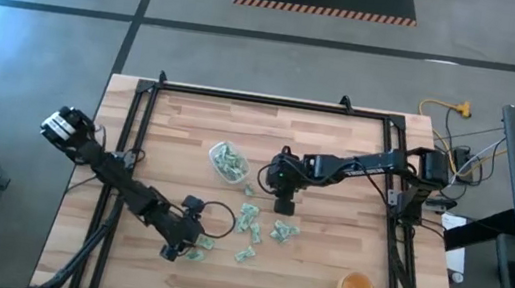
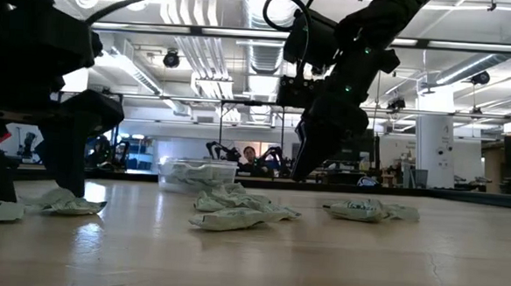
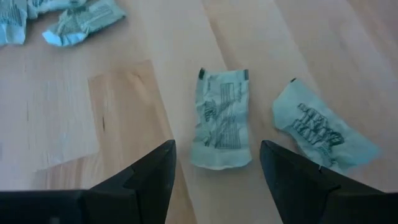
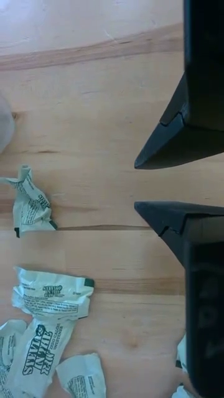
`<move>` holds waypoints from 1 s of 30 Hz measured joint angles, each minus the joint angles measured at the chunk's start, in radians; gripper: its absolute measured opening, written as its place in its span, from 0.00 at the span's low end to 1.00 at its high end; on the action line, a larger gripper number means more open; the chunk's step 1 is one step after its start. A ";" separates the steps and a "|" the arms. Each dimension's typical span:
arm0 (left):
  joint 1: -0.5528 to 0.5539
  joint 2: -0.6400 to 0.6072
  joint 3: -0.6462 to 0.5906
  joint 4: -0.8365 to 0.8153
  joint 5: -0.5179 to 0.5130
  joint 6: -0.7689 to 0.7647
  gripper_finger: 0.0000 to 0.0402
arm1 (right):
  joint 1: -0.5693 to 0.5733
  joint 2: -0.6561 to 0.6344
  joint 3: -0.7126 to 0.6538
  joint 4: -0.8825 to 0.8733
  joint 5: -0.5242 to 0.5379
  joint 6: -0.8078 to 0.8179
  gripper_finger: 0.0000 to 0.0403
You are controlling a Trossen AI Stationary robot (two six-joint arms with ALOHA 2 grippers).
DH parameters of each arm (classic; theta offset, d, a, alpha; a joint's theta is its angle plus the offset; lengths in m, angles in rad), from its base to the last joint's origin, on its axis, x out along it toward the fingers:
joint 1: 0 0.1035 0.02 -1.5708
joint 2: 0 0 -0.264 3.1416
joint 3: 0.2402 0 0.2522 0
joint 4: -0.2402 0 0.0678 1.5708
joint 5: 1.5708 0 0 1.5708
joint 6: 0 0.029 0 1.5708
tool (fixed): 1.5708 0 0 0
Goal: Pick and place Stevia / Truvia into bins
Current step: Put the stevia packet into the transparent bin
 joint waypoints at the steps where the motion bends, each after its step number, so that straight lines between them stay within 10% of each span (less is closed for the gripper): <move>1: 0.004 0.004 0.000 0.002 0.004 -0.002 0.54 | 0.000 0.000 0.000 0.000 0.000 0.000 0.20; 30: 0.013 0.002 -0.001 -0.001 0.002 0.080 0.14 | 0.000 0.002 0.000 0.012 0.000 0.000 0.17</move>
